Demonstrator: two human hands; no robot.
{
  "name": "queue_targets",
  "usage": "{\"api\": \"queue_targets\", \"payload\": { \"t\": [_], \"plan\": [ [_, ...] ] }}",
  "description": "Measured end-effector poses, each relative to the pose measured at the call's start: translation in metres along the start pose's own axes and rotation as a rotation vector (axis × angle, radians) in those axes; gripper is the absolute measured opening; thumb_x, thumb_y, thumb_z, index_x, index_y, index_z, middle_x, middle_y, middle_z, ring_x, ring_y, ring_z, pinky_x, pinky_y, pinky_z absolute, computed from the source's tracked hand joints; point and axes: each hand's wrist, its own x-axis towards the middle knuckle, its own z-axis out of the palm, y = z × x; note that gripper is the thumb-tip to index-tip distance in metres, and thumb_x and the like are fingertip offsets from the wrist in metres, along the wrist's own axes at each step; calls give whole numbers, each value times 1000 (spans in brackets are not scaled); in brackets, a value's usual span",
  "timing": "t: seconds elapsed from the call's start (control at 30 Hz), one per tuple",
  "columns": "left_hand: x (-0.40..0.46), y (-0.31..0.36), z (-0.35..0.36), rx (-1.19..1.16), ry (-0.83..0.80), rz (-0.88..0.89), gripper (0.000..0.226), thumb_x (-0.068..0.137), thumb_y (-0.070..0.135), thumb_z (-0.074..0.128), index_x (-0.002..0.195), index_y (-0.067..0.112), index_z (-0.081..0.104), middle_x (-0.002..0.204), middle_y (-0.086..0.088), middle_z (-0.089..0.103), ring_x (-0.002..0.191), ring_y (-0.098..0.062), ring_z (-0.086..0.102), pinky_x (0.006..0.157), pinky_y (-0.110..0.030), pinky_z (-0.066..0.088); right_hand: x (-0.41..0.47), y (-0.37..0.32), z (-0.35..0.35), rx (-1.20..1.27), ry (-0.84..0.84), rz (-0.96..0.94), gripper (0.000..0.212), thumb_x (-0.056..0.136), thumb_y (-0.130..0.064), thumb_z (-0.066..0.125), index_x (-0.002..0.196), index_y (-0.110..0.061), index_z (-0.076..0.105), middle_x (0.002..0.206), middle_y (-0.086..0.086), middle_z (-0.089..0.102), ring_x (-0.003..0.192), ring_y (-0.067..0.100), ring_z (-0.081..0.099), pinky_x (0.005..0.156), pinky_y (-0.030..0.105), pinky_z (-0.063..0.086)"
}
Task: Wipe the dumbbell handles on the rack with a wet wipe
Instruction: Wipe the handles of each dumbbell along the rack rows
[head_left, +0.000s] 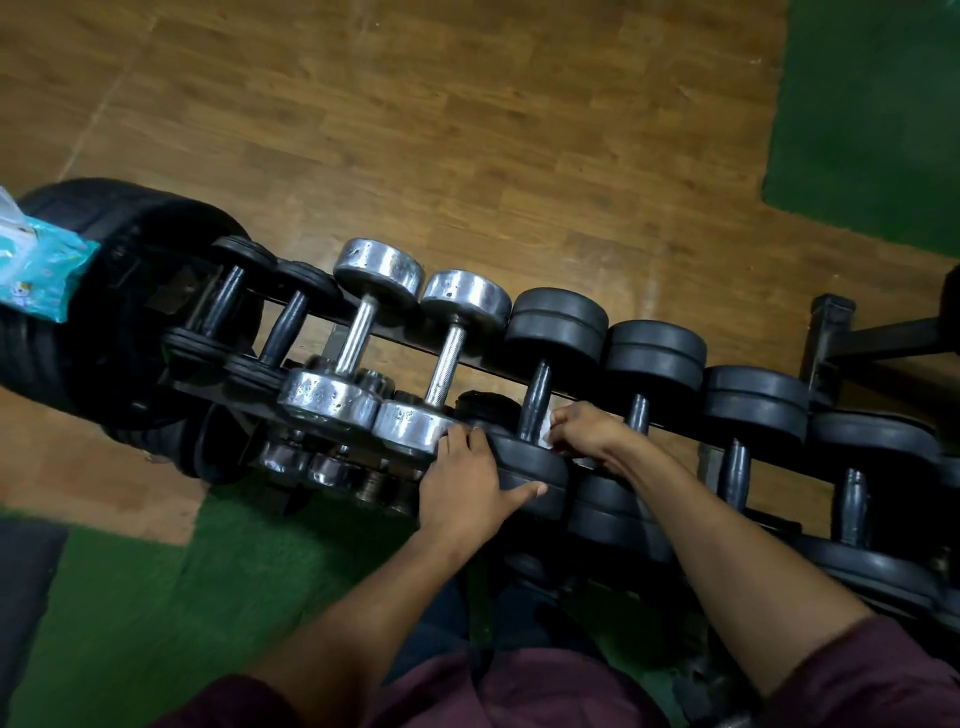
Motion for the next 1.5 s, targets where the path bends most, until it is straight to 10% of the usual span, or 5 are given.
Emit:
{"api": "queue_targets", "payload": {
  "t": [0.23, 0.4, 1.03, 1.5],
  "plan": [
    [0, 0, 0, 6, -7, -8, 101, 71, 89, 58, 138, 14, 45, 130, -4, 43, 126, -23, 45, 90, -37, 52, -10, -23, -24, -27, 243, -186, 22, 87, 3, 52, 84, -17, 61, 67, 4, 70, 55, 12, 68, 56, 24, 51],
    [-1, 1, 1, -10, 5, -10, 101, 70, 88, 59, 137, 14, 45, 132, -4, 43, 128, -23, 44, 91, -37, 53, -9, -43, -14, -772, 567, -478, 18, 92, -13, 53, 104, -27, 58, 87, 2, 68, 74, 34, 67, 55, 34, 45],
    [0, 0, 4, -25, 16, -17, 104, 70, 89, 58, 140, 14, 44, 133, -3, 43, 129, -21, 43, 92, -37, 54, 2, -69, 18, -1417, 95, -450, 27, 95, -17, 52, 117, -21, 67, 122, 5, 65, 111, 31, 63, 72, 37, 42],
    [-2, 0, 3, -24, 12, -7, 103, 69, 90, 57, 138, 14, 45, 132, -3, 43, 130, -23, 43, 94, -38, 53, -4, -31, -19, -757, -99, -578, 19, 89, -24, 73, 108, -25, 76, 101, -11, 75, 93, 1, 66, 81, 15, 44]
  ]
}}
